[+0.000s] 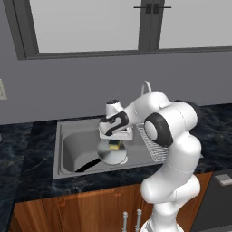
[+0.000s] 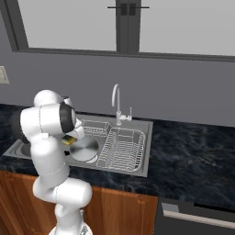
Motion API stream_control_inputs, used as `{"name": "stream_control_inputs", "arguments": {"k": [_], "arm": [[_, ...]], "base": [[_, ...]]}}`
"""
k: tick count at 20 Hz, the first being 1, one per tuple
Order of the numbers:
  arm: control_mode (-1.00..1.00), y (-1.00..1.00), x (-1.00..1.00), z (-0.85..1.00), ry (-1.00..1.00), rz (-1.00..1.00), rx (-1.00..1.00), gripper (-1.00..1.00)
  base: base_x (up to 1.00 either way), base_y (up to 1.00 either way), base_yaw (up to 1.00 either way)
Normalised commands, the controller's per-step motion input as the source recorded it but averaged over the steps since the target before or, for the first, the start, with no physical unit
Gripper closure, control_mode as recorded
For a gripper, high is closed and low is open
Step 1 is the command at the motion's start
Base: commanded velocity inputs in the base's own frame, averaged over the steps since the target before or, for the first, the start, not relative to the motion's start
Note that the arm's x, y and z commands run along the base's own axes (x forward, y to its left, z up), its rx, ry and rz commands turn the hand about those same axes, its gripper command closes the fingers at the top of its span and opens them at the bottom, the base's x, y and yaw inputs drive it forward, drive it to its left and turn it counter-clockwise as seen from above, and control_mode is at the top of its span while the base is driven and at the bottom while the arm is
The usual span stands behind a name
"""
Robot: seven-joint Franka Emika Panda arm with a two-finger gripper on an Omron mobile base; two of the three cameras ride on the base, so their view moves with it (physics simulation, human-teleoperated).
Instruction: Pick the pan and sponge and place them into the sink. Then turn on the water.
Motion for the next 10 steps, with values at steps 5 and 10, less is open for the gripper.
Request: {"name": "stream_control_inputs", "arguments": {"k": [5,10], "arm": [[-1.00,0.00,0.12,-0.26,-0.05,0.00,0.06,1.00],[-1.00,0.00,0.18,-0.22,-0.06,0.00,0.02,1.00]], "base": [[0.00,0.00,0.00],[0.00,0.00,0.00]]}}
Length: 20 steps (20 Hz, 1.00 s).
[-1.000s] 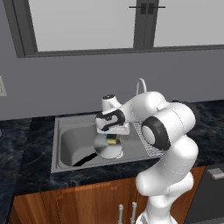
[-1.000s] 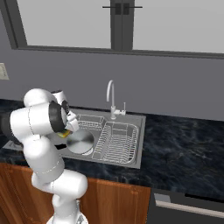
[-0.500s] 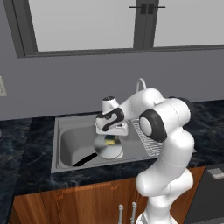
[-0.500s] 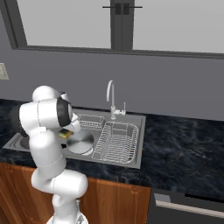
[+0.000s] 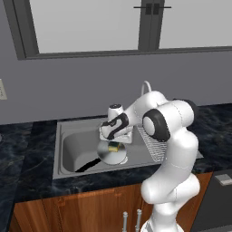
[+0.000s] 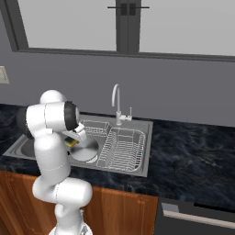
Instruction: Pick the pan and sponge and place them into the sink. Then turn on the water.
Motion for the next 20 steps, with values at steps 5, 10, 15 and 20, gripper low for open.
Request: {"name": "stream_control_inputs", "arguments": {"k": [5,10,15,20], "arm": [[-1.00,0.00,0.27,-0.15,-0.03,-0.01,0.00,1.00],[-1.00,0.00,0.31,-0.16,0.00,-0.01,0.00,1.00],[-1.00,0.00,0.27,-0.20,-0.01,0.00,0.00,1.00],[-1.00,0.00,0.26,-0.21,-0.01,0.00,0.00,1.00]], "base": [[0.00,0.00,0.00],[0.00,0.00,0.00],[0.00,0.00,0.00],[0.00,0.00,0.00]]}}
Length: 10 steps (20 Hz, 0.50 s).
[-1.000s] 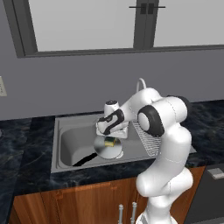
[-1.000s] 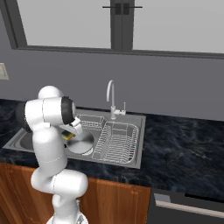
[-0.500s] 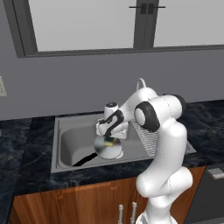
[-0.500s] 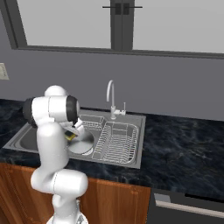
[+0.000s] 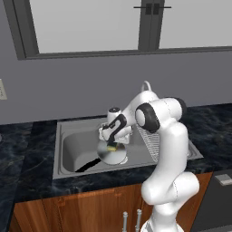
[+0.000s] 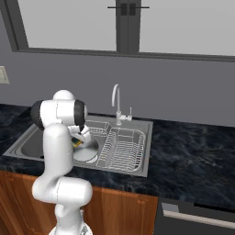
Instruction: Pick the pan and sponge and place them into the sink. Then turn on the water.
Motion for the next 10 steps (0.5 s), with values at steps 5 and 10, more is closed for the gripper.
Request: {"name": "stream_control_inputs", "arguments": {"k": [5,10], "arm": [[-1.00,0.00,0.25,-0.24,-0.01,0.00,0.00,1.00],[-1.00,0.00,0.22,-0.27,0.00,0.00,0.00,1.00]], "base": [[0.00,0.00,0.00],[0.00,0.00,0.00]]}}
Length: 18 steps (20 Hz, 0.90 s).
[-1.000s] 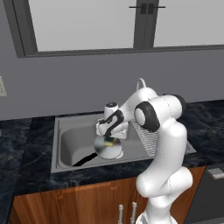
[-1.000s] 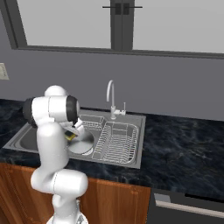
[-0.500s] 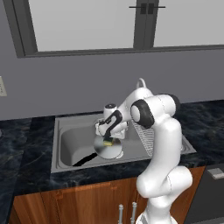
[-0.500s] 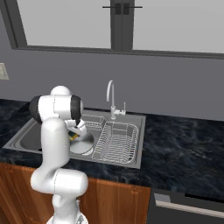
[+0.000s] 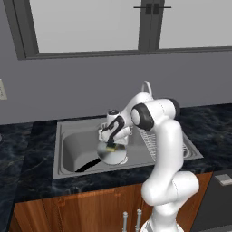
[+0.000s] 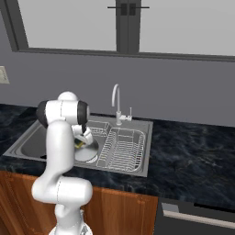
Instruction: Pick the pan and sponge and place them into the sink. Then turn on the water.
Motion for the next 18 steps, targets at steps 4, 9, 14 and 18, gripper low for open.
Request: {"name": "stream_control_inputs", "arguments": {"k": [4,9,14,18], "arm": [[-1.00,0.00,0.25,-0.27,0.00,0.00,0.01,1.00],[-1.00,0.00,0.26,-0.24,0.00,0.00,0.00,1.00],[-1.00,0.00,0.23,-0.26,0.00,0.00,0.00,1.00],[-1.00,0.00,0.20,-0.26,-0.01,0.00,0.00,1.00]], "base": [[0.00,0.00,0.00],[0.00,0.00,0.00],[0.00,0.00,0.00],[0.00,0.00,0.00]]}}
